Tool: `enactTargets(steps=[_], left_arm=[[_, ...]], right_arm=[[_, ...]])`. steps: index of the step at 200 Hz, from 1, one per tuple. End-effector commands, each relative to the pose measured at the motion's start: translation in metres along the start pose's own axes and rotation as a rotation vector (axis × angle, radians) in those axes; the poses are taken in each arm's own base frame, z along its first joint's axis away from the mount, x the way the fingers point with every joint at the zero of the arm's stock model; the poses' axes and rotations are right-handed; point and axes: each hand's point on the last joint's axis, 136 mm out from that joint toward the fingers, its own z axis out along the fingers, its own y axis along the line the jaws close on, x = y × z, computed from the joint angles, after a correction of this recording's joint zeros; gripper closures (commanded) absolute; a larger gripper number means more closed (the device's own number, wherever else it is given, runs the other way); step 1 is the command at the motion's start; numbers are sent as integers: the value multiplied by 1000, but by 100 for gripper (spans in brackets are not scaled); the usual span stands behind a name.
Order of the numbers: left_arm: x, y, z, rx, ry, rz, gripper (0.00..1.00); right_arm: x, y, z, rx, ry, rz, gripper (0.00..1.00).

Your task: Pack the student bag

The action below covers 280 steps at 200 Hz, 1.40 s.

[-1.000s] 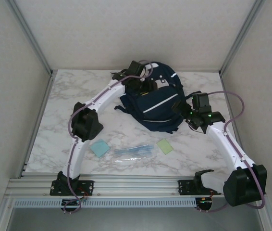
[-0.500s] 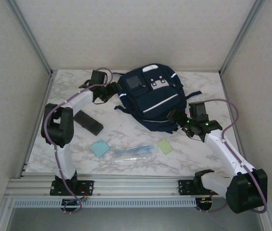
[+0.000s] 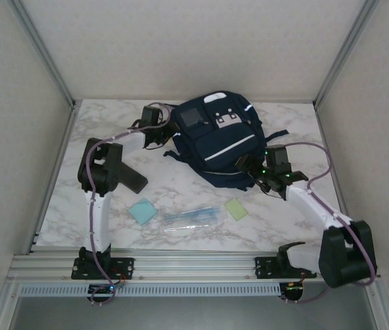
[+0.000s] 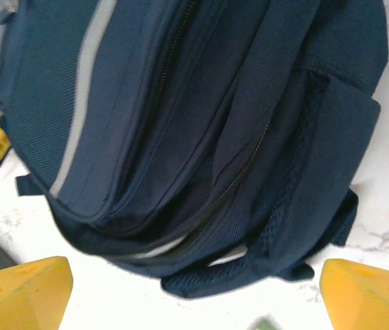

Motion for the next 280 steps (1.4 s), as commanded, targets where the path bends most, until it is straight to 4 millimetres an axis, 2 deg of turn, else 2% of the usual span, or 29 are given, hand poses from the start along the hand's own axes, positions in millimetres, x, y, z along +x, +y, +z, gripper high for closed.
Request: enactTargets(steps=[1,13,35,48,63,77,104,116,125,139,149,186,208,228,246,256,274,280], left_arm=[[7,-4,12,40,29,-21,88],[10,-3,11,51,42,-26,100],[20,-1,-3,64,54,-51,100],[28,-3,-21,78,53,-71,100],[40,-7,-41,89,56,-75,100],[52,-11,-56,92,62,-70,100],[71,-22,-77,122,57,-87,100],[72,-30,-86,131,40,-91,100],[72,-36,-92,126,25,-90,100],[69,-47,-100,130,4,-90,100],[66,-55,-106,144,-6,-98,100],[54,-74,-126,176,-81,-125,100],[50,-76,-138,179,-133,-133,100],[50,-76,-143,184,-154,-148,100],[52,-80,-146,195,-156,-161,100],[55,-82,-146,197,-155,-163,100],[60,-82,-147,193,-157,-167,100],[62,-82,-147,195,-154,-171,100]], right_arm=[[-17,15,12,-35,-38,-11,10],[-23,12,19,-4,-47,-7,10],[-35,11,32,39,-67,-27,14],[-46,12,41,61,-75,-61,23],[-63,19,50,80,-87,-96,44],[-75,24,57,96,-86,-122,52],[-92,31,67,134,-64,-156,51],[-95,35,65,152,-44,-168,45],[-95,37,60,157,-28,-169,37],[-87,41,48,149,6,-174,25],[-78,41,34,156,30,-177,22],[-35,47,-23,199,62,-257,19],[-5,67,-34,138,80,-293,20],[25,97,-25,38,92,-332,26],[48,129,-4,-66,80,-359,46],[61,144,10,-106,83,-368,52],[76,162,34,-130,81,-384,55],[88,170,40,-136,85,-414,56]])
